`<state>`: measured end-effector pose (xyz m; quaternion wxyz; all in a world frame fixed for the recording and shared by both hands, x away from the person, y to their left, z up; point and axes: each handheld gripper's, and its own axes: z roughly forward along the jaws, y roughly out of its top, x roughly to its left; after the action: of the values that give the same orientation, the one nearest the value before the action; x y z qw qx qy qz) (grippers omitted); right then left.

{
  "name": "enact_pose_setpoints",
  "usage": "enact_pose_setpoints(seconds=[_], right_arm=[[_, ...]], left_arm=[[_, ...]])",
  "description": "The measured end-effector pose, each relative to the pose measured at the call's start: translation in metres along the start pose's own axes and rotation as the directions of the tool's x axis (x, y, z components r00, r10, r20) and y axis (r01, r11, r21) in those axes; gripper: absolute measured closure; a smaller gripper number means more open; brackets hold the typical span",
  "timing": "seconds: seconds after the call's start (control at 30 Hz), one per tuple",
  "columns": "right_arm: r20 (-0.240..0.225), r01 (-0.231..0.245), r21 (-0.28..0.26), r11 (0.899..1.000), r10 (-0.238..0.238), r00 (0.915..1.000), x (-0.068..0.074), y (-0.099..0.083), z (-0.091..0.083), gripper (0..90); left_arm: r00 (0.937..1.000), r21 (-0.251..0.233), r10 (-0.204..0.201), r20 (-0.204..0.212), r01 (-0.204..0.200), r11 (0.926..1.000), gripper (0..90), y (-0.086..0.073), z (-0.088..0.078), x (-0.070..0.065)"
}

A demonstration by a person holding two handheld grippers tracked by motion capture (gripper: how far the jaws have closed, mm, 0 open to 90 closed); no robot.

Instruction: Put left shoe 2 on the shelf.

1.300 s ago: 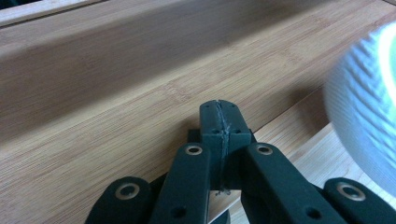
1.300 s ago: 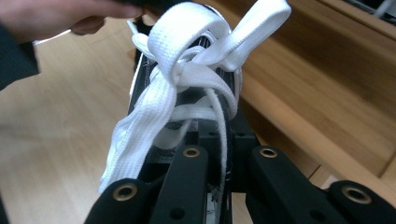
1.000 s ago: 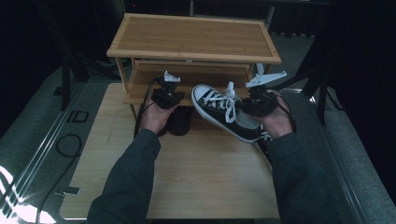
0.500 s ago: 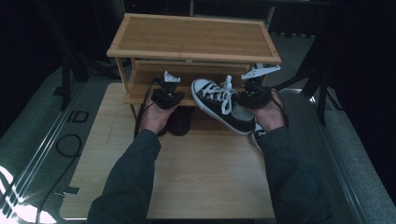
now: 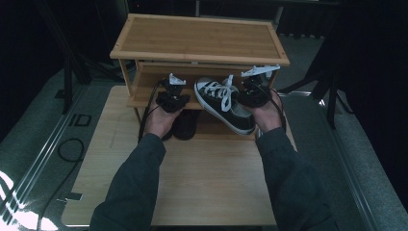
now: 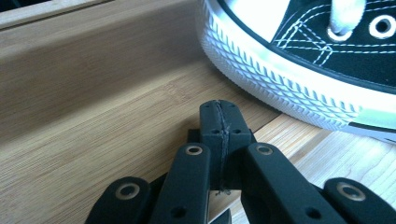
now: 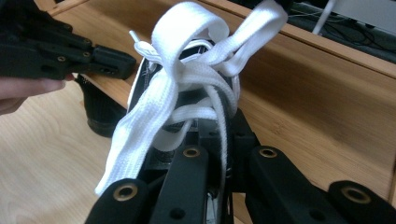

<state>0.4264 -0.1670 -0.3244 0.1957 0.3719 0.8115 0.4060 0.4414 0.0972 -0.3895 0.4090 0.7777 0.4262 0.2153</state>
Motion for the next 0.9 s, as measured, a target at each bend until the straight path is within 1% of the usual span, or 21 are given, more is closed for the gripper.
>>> enact_pose_setpoints(seconds=[0.1,0.23,0.27,0.37,0.43,0.5,0.53,0.57,0.63,0.73,0.9], right_arm=[[0.000,-0.008,-0.009,1.000,0.008,1.0000,0.001,0.001,0.001,88.6],[0.002,-0.033,-0.028,0.999,0.033,0.9994,0.002,0.002,0.005,88.6],[0.004,-0.037,-0.024,0.999,0.038,0.9993,0.002,0.002,0.006,88.5],[0.051,-0.022,0.002,1.000,0.022,0.9985,0.005,0.001,0.012,88.5],[0.039,-0.037,0.021,0.999,0.037,0.9986,0.000,-0.001,0.013,88.3],[0.037,-0.035,0.031,0.999,0.034,0.9987,-0.005,-0.004,0.015,87.8],[0.021,-0.045,0.028,0.999,0.044,0.9988,-0.006,-0.004,0.015,87.3],[0.020,-0.037,0.031,0.999,0.036,0.9991,-0.006,-0.004,0.014,85.6],[0.034,-0.009,0.045,0.999,0.007,0.9994,-0.004,-0.004,0.013,81.7],[0.066,0.019,0.063,0.998,-0.023,0.9976,-0.002,-0.003,0.010,76.4],[0.061,0.040,0.063,0.997,-0.044,0.9971,-0.001,-0.003,0.004,74.6]], left_arm=[[1.0000,0.000,0.000,0.000,0.000,1.0000,90.0,0.000,0.000,0.000],[1.0000,-0.001,0.000,-0.002,0.000,1.0000,90.0,0.000,0.000,0.000],[1.0000,-0.001,0.000,-0.003,0.000,1.0000,90.0,0.000,0.000,0.000],[1.0000,-0.002,0.000,0.000,0.000,1.0000,90.0,0.000,0.000,0.000],[1.0000,-0.002,0.000,-0.001,0.000,1.0000,90.0,0.000,0.000,0.000],[1.0000,-0.003,-0.001,-0.001,0.001,1.0000,90.0,0.000,0.000,0.000],[1.0000,-0.003,-0.002,-0.001,0.002,1.0000,90.0,0.000,0.000,0.000],[1.0000,-0.002,0.001,-0.002,-0.001,1.0000,90.0,0.000,0.000,0.000],[1.0000,-0.002,-0.001,-0.002,0.001,1.0000,90.0,0.000,0.000,0.000],[1.0000,-0.003,-0.002,-0.001,0.002,1.0000,90.0,0.000,0.000,0.000],[1.0000,-0.001,-0.004,0.000,0.004,1.0000,90.0,0.000,0.000,0.000]])
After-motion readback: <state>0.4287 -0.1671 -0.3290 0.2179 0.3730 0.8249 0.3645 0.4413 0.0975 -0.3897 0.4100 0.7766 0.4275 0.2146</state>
